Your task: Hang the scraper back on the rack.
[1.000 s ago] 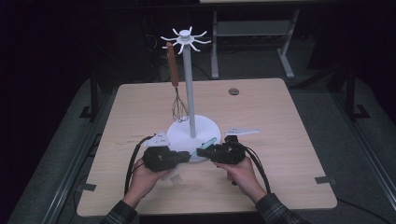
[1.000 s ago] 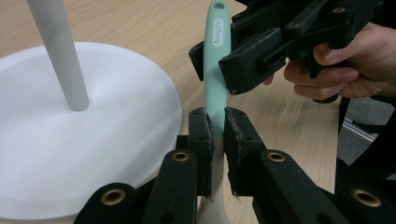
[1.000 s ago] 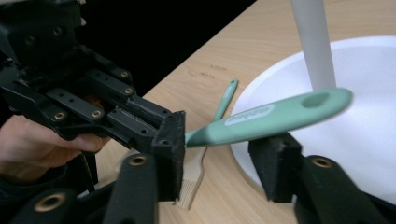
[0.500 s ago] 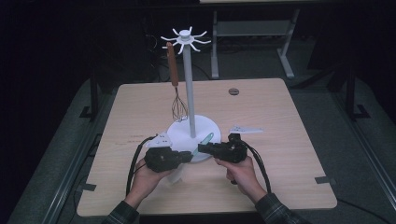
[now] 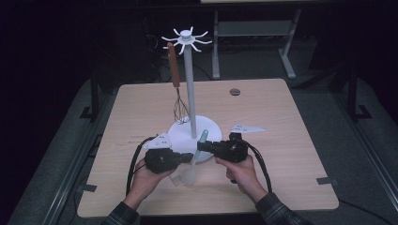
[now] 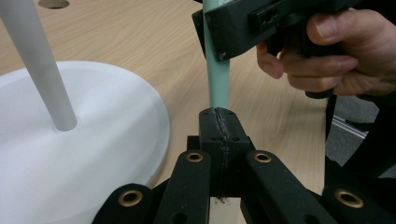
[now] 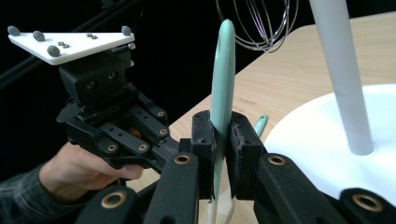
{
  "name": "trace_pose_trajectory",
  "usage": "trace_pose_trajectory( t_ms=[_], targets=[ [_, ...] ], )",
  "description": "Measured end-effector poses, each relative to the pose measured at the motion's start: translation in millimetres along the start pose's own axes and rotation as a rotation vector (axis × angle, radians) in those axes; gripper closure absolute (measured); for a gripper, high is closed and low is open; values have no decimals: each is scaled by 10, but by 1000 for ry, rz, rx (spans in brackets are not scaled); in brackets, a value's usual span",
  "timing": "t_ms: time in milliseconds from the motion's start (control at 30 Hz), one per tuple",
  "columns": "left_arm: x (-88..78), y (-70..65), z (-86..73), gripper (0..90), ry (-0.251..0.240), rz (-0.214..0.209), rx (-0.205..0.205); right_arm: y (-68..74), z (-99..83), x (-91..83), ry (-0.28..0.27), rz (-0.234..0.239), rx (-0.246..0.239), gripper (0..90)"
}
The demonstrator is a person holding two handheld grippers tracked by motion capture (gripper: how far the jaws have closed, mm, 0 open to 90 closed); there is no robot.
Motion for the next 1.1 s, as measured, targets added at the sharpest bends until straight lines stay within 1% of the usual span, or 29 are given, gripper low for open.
trace_pose_trajectory(
  t_ms=[33, 67, 200, 233, 267, 300, 367, 400, 500, 533, 567, 600, 667, 700, 733, 767, 800, 867, 967, 1000, 1033, 1067, 1100],
  targets=[
    [-14, 5, -14, 878, 4, -1, -6, 11, 21, -4, -1, 1, -12, 822],
    [-25, 18, -32, 866, 16, 0, 4, 17, 30, -6, -1, 0, -20, 821],
    [-48, 30, -60, 819, 25, 0, -2, 33, 69, -22, 3, -3, -36, 821],
    [-59, 35, -76, 819, 36, 3, 0, 33, 69, -22, 3, -3, -36, 821],
    [-64, 40, -89, 785, 42, 4, 2, 37, 82, -29, 11, -6, -49, 821],
    [-74, 46, -112, 785, 53, 4, 6, 37, 82, -29, 11, -6, -49, 821],
    [-96, 61, -150, 751, 64, 9, 4, 43, 96, -29, 13, -6, -58, 821],
    [-122, 82, -190, 710, 75, 21, 5, 41, 100, -25, 19, -9, -73, 821],
    [-148, 99, -229, 651, 79, 24, -5, 43, 100, -23, 26, -10, -80, 821],
    [-173, 123, -279, 622, 94, 34, -3, 42, 103, -19, 31, -13, -94, 821],
    [-173, 123, -279, 598, 94, 34, -3, 42, 103, -19, 31, -13, -94, 821],
    [-184, 130, -306, 598, 99, 35, -8, 45, 103, -17, 37, -13, -99, 821],
    [-206, 154, -359, 554, 109, 42, -10, 59, 116, -14, 43, -19, -110, 821],
    [-214, 162, -386, 533, 113, 46, -15, 62, 128, -10, 45, -17, -128, 821],
    [-223, 175, -417, 489, 118, 52, -11, 78, 143, -4, 54, -18, -136, 821],
    [-235, 184, -449, 489, 128, 57, -10, 78, 143, -4, 54, -18, -136, 821],
    [-252, 196, -498, 462, 132, 68, -11, 89, 159, 5, 58, -18, -156, 821],
    [-276, 212, -553, 438, 146, 77, -10, 93, 172, 10, 68, -21, -168, 821],
    [-297, 223, -601, 397, 154, 88, -13, 102, 184, 12, 80, -18, -168, 821],
    [-309, 227, -623, 397, 158, 93, -17, 107, 192, 16, 82, -15, -168, 821],
    [-334, 240, -668, 372, 164, 104, -15, 118, 206, 19, 93, -17, -175, 821],
    [-334, 240, -668, 367, 164, 104, -15, 118, 206, 19, 93, -17, -175, 821],
    [-347, 244, -691, 360, 167, 109, -18, 133, 227, 23, 95, -14, -189, 821]
  ],
)
Point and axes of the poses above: each handheld gripper's, and its own axes: x roughly forward along the jaws, z roughly out of its top, y roughly to its left, the point moved 9 cm from there along x, roughly forward along the jaws, and after that the axes turned 14 degrees about x, right-handed, at the moved point
